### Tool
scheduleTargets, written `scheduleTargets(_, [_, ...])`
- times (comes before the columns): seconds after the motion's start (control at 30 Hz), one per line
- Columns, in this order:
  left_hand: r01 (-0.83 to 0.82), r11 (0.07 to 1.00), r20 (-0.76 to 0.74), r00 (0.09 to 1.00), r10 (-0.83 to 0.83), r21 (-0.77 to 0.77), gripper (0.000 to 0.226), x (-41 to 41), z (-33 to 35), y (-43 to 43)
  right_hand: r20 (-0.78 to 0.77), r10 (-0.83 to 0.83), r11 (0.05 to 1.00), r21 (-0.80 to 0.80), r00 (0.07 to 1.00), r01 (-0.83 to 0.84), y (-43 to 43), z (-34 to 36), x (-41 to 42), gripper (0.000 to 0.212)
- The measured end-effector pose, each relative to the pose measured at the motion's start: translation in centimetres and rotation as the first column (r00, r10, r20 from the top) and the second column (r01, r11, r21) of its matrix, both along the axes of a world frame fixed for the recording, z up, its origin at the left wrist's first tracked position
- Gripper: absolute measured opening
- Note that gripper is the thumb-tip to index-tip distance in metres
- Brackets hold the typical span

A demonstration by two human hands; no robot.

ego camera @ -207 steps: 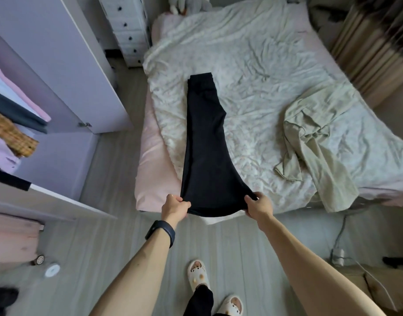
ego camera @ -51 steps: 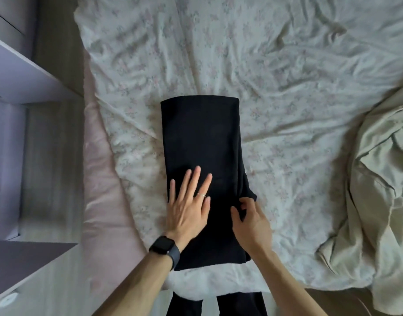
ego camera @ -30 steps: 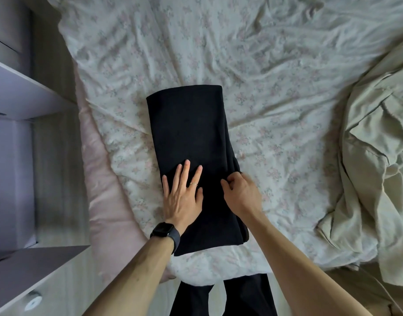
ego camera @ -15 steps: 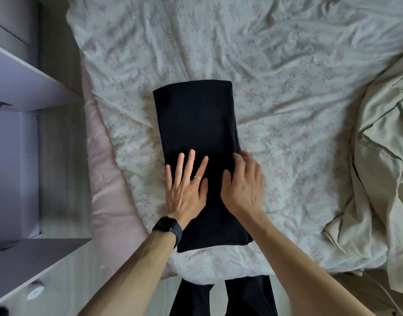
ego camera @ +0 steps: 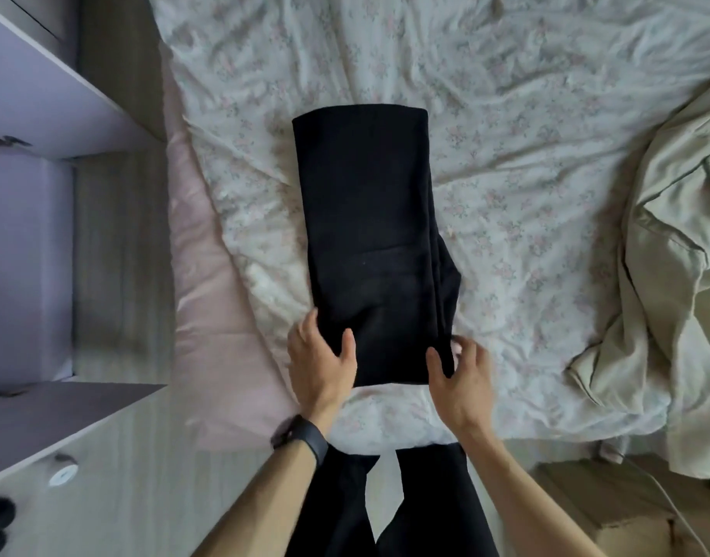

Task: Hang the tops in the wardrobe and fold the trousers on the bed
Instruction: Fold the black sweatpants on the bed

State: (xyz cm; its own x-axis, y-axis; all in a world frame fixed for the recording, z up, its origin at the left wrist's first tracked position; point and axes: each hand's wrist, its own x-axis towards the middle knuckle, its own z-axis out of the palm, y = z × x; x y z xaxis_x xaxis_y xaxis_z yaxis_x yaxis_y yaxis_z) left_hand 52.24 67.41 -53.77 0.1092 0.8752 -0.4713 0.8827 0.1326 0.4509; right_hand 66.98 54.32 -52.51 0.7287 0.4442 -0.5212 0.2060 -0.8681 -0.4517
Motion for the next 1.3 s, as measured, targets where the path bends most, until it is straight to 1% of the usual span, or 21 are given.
scheduleTargets(0.03, [-0.156, 0.975, 0.01, 0.987, 0.16, -0.16, 0.069, 0.0, 0.2, -1.2, -0.107, -0.112, 0.994, 0.003, 0.988, 0.113, -0.5, 0.0, -0.4, 0.048])
scheduleTargets(0.07, [-0.269, 0.913, -0.006, 0.96, 0.281, -0.306, 0.073, -0.6, 0.3, -2.8, -0.2, -0.195, 0.98, -0.015, 0.96, 0.196, -1.5, 0.3, -1.1, 0.043])
scheduleTargets(0.1, [-0.334, 0.851, 0.005, 0.93, 0.368, -0.405, 0.076, -0.9, 0.1, -3.5, -0.274, -0.25, 0.967, -0.027, 0.928, 0.253, -1.7, 0.3, -1.2, 0.04])
scheduleTargets(0.13, [-0.375, 0.792, 0.028, 0.897, 0.442, -0.481, 0.076, -1.4, -0.1, -4.0, -0.353, -0.295, 0.953, -0.036, 0.888, 0.302, -2.2, 0.2, -1.3, 0.039])
scheduleTargets(0.2, [-0.432, 0.673, 0.079, 0.805, 0.587, -0.601, 0.074, -2.4, -0.3, -4.6, -0.535, -0.377, 0.903, -0.031, 0.756, 0.428, -2.5, 0.0, -1.3, 0.043])
scheduleTargets(0.27, [-0.393, 0.566, 0.143, 0.717, 0.682, -0.725, 0.076, -3.3, -0.1, -4.5, -0.652, -0.413, 0.851, -0.029, 0.636, 0.524, -2.4, -0.4, -0.8, 0.046])
scheduleTargets(0.3, [-0.352, 0.567, 0.181, 0.711, 0.68, -0.745, 0.073, -3.9, 0.0, -4.4, -0.682, -0.41, 0.84, -0.025, 0.606, 0.542, -2.3, -0.7, -0.4, 0.044])
scheduleTargets(0.33, [-0.325, 0.611, 0.214, 0.735, 0.643, -0.722, 0.064, -4.5, 0.1, -4.5, -0.672, -0.398, 0.853, -0.019, 0.625, 0.522, -2.5, -1.0, -0.2, 0.04])
scheduleTargets(0.4, [-0.33, 0.722, 0.233, 0.795, 0.56, -0.608, 0.04, -5.1, 0.2, -4.0, -0.551, -0.345, 0.914, -0.011, 0.76, 0.406, -2.4, -1.6, 0.3, 0.036])
scheduleTargets(0.43, [-0.357, 0.757, 0.232, 0.804, 0.547, -0.547, 0.034, -5.2, 0.2, -3.9, -0.473, -0.291, 0.946, -0.015, 0.832, 0.323, -2.4, -1.8, 0.2, 0.039])
scheduleTargets(0.47, [-0.394, 0.769, 0.234, 0.794, 0.561, -0.503, 0.032, -5.3, 0.5, -4.3, -0.408, -0.23, 0.969, -0.019, 0.883, 0.244, -2.7, -1.7, 0.0, 0.043])
scheduleTargets(0.53, [-0.494, 0.744, 0.237, 0.737, 0.633, -0.449, 0.032, -4.7, 0.8, -5.1, -0.327, -0.197, 0.977, 0.009, 0.924, 0.212, -2.9, -1.4, -0.6, 0.046])
scheduleTargets(0.6, [-0.573, 0.71, 0.234, 0.686, 0.689, -0.41, 0.03, -4.1, 1.2, -7.2, -0.314, -0.23, 0.968, 0.028, 0.921, 0.251, -3.7, -0.6, -1.6, 0.039])
scheduleTargets(0.67, [-0.605, 0.7, 0.251, 0.661, 0.707, -0.379, 0.026, -3.8, 1.8, -9.4, -0.33, -0.27, 0.949, 0.07, 0.904, 0.309, -5.1, -0.1, -2.5, 0.033])
scheduleTargets(0.77, [-0.634, 0.713, 0.265, 0.662, 0.701, -0.301, 0.024, -4.1, 2.8, -11.7, -0.38, -0.349, 0.908, 0.089, 0.857, 0.41, -7.4, 0.9, -3.5, 0.022])
scheduleTargets(0.87, [-0.648, 0.713, 0.292, 0.651, 0.701, -0.268, 0.022, -5.7, 4.3, -14.1, -0.4, -0.355, 0.894, 0.12, 0.845, 0.432, -10.4, 2.8, -4.3, 0.026])
scheduleTargets(0.97, [-0.549, 0.805, 0.336, 0.732, 0.593, -0.226, 0.023, -7.7, 6.9, -17.2, -0.401, -0.285, 0.906, 0.185, 0.87, 0.382, -14.3, 5.2, -5.4, 0.023])
scheduleTargets(1.07, [-0.446, 0.869, 0.422, 0.759, 0.495, -0.216, 0.007, -9.1, 11.0, -20.3, -0.377, -0.241, 0.911, 0.231, 0.894, 0.343, -18.3, 8.5, -6.8, 0.018])
scheduleTargets(1.17, [-0.357, 0.883, 0.441, 0.769, 0.462, -0.304, 0.013, -11.2, 12.8, -23.0, -0.36, -0.212, 0.908, 0.272, 0.909, 0.319, -21.6, 10.9, -7.8, 0.017])
scheduleTargets(1.27, [-0.276, 0.841, 0.4, 0.782, 0.478, -0.465, 0.019, -13.8, 13.8, -25.0, -0.385, -0.155, 0.928, 0.259, 0.91, 0.268, -24.8, 12.2, -8.7, 0.013])
scheduleTargets(1.3, [-0.257, 0.825, 0.384, 0.789, 0.48, -0.504, 0.02, -14.4, 13.9, -25.2, -0.401, -0.123, 0.936, 0.257, 0.908, 0.241, -25.4, 12.5, -8.8, 0.02])
